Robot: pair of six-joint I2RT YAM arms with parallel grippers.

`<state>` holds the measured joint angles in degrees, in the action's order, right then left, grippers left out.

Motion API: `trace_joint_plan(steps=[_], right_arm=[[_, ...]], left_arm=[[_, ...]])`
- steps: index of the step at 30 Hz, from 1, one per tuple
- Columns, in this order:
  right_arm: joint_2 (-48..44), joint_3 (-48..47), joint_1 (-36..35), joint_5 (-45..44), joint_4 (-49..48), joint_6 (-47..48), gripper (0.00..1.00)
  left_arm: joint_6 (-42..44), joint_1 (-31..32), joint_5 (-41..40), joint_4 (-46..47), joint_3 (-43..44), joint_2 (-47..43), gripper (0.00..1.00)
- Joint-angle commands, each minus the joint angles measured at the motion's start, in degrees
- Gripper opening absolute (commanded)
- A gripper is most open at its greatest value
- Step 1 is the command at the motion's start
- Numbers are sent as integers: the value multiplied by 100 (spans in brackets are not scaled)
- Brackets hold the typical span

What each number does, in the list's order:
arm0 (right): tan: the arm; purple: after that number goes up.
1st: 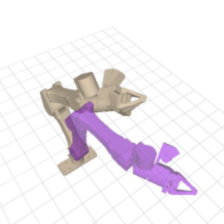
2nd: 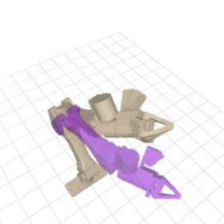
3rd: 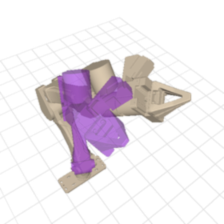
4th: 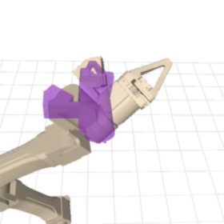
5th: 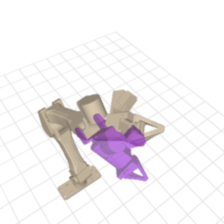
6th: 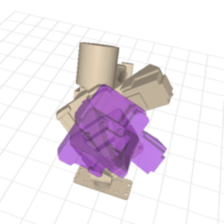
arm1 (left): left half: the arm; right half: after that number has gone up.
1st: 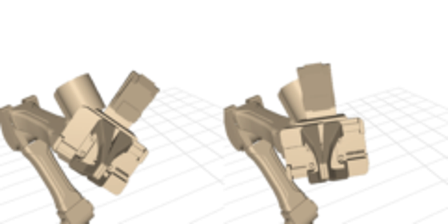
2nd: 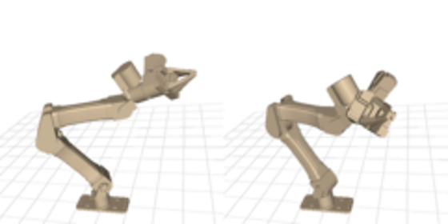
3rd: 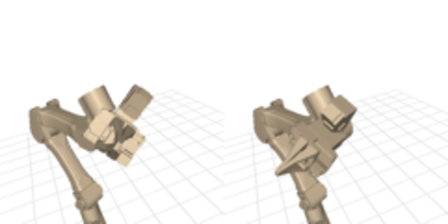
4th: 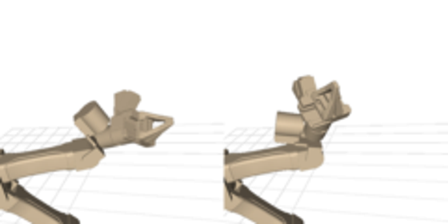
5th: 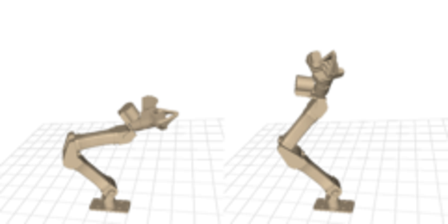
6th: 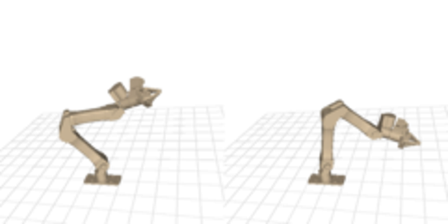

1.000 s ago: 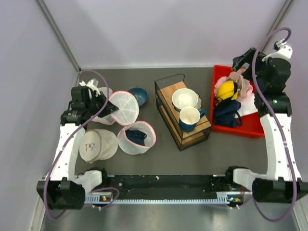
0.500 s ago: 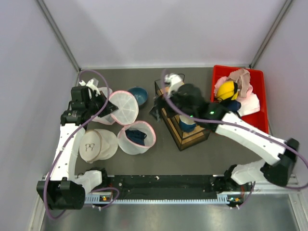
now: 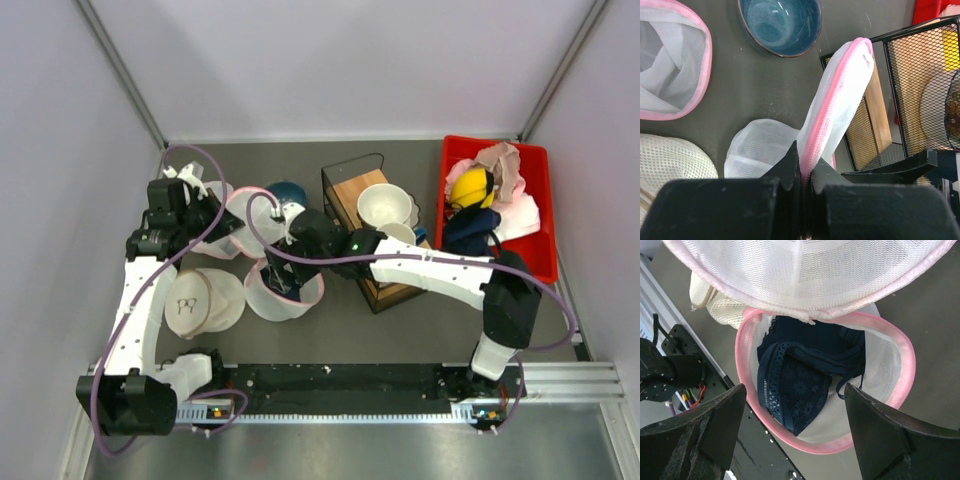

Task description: Unzip the laundry bag and remove the bra

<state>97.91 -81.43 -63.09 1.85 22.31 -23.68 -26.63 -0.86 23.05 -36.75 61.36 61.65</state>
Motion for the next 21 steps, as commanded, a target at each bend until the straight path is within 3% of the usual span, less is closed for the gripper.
trace_joint_plan(steps=[1,8,12,15,16,17,18,21], right_arm=[[97,-207,7,-44,-209,-181,80],[422,-216,-19,79,-183,-216,78],[554,-111,-63,70,-191,-242,72],[519,30,-63,-44,-192,-277,49],[467,83,-63,-166,-209,-303,20],[309,118,-72,-306,-209,-304,6],[212,188,-63,-403,-209,-304,0],[-322,250,-72,-808,-227,-207,0]], left_arm=[[88,-10,33,248,-19,-4,0],[71,-2,68,309,-151,-39,0],[70,-2,59,318,-186,-47,0],[44,7,59,362,-247,-74,0],[35,-1,68,370,-265,-83,0],[35,-2,68,371,-291,-83,0],[1,-2,51,371,-292,-91,0],[-105,-10,77,362,-283,-153,0]])
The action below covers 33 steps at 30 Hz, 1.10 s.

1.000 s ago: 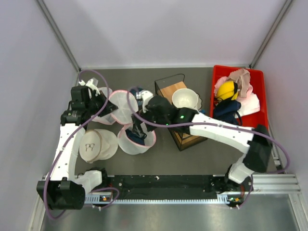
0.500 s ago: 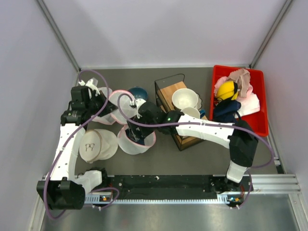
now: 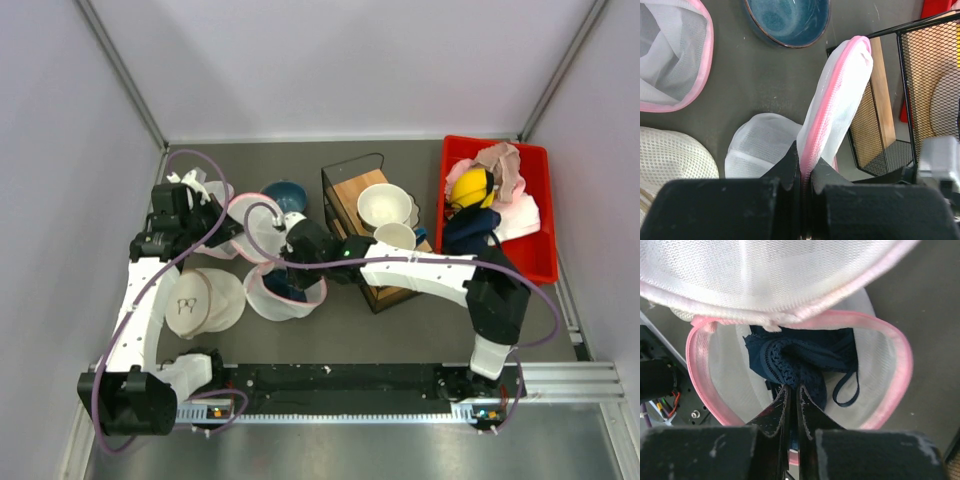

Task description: Unzip the laundry bag and remove the bra

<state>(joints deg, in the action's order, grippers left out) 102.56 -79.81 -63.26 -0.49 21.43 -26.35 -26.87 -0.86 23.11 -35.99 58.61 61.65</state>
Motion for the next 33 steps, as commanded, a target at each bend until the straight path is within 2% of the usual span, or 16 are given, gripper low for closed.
trace_joint_plan(steps=[1,7,14,21,27,33], right_arm=[[-930,80,-46,-731,-130,138,0],[-1677,-298,-54,-1163,1,446,0],[-2126,-930,-54,-1374,-86,753,0],[-1828,-1677,86,-1867,-420,1035,0],[-1696,-2433,507,-1814,-675,1184,0],[-1564,-3470,1070,-2007,-719,1684,0]], left_arm=[[-64,-2,70,303,-16,-170,0],[-99,-10,18,312,-139,-197,0],[-64,-10,26,285,-139,-197,0],[-196,-10,606,312,-131,-118,0],[-90,-2,431,154,-104,-144,0],[-266,-19,668,346,-174,-101,0]])
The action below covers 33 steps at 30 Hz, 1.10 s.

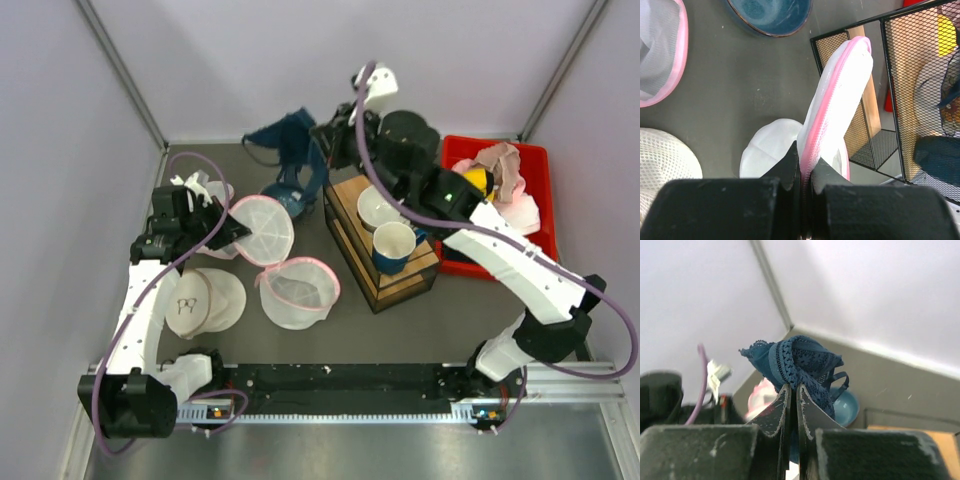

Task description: Unzip the laundry bag and remove the bra

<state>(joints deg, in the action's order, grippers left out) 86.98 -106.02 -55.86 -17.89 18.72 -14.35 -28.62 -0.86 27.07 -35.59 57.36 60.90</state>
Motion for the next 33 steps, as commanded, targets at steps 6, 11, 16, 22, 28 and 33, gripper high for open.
trace_joint_plan(steps=[6,11,16,22,28,33], right_arm=[[-58,-1474,1084,-995,-501,994,0],[-732,-556,2338,-1384,-501,847,0],[-1446,817,3755,-1402,-466,170,0],[-2289,2724,5382,-1217,-168,-823,0],[-2598,4272,6244,-918,132,-1676,0],[-2326,5108,6297,-647,-35,-1817,0]], left_arm=[[-82,-10,378,299,20,36,0],[-38,-10,308,220,38,-26,0],[6,-19,334,184,-14,-26,0],[111,-10,457,88,-6,-61,0],[147,-10,623,96,-111,79,0],[67,-10,730,193,-252,115,0]])
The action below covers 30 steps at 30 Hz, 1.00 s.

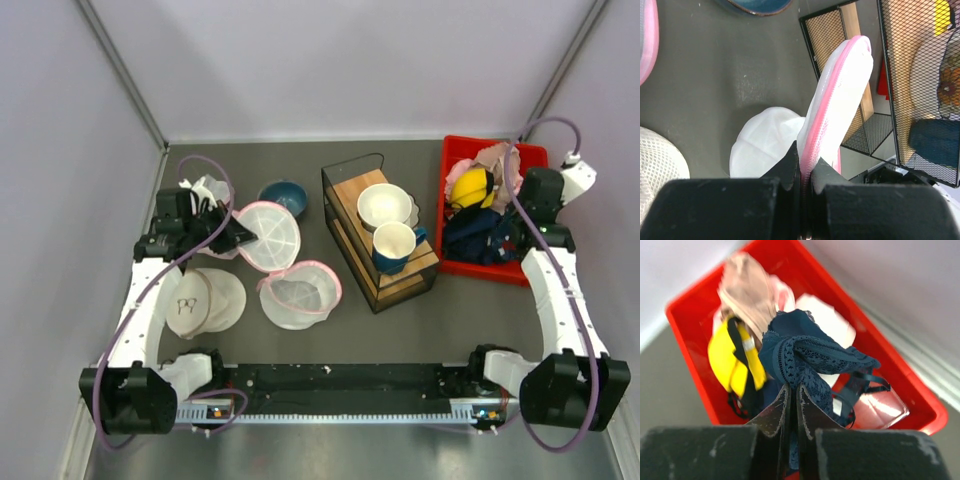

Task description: Unzip the laundry bag and remove the bra

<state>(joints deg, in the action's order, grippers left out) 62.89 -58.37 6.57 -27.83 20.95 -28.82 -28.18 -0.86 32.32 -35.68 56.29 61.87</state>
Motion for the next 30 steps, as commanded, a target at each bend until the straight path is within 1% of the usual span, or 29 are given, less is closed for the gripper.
trace_joint_plan(steps=[1,3,7,15,23,24,25,26,27,28,29,30], right_arm=[[118,422,46,392,-371,-361,0],[205,563,55,472,-477,-379,0],[399,537,46,472,-548,-353,0],[452,572,46,419,-574,-291,0],[540,520,239,454,-574,-194,0],[618,502,283,655,-583,-168,6],[688,389,353,804,-522,-133,19],[759,301,406,910,-435,-107,45],[855,187,407,981,-329,-46,57],[874,-15,407,1034,-233,-10,67],[865,-104,407,1061,-101,42,84],[848,-200,407,1017,5,156,94]], left_arm=[[32,-10,196,211,-162,18,0],[32,-2,187,202,-162,-8,0],[32,-2,152,211,-189,-17,0],[85,-10,56,176,-206,-113,0],[199,-2,-155,62,-84,-175,0],[208,-10,-234,35,-40,-201,0],[217,-10,-278,26,-31,-210,0],[252,-19,-313,17,-13,-219,0],[269,-10,-340,9,22,-228,0],[270,-10,-410,-26,57,-228,0],[296,-19,-445,-96,92,-219,0],[305,-19,-480,-123,171,-219,0]])
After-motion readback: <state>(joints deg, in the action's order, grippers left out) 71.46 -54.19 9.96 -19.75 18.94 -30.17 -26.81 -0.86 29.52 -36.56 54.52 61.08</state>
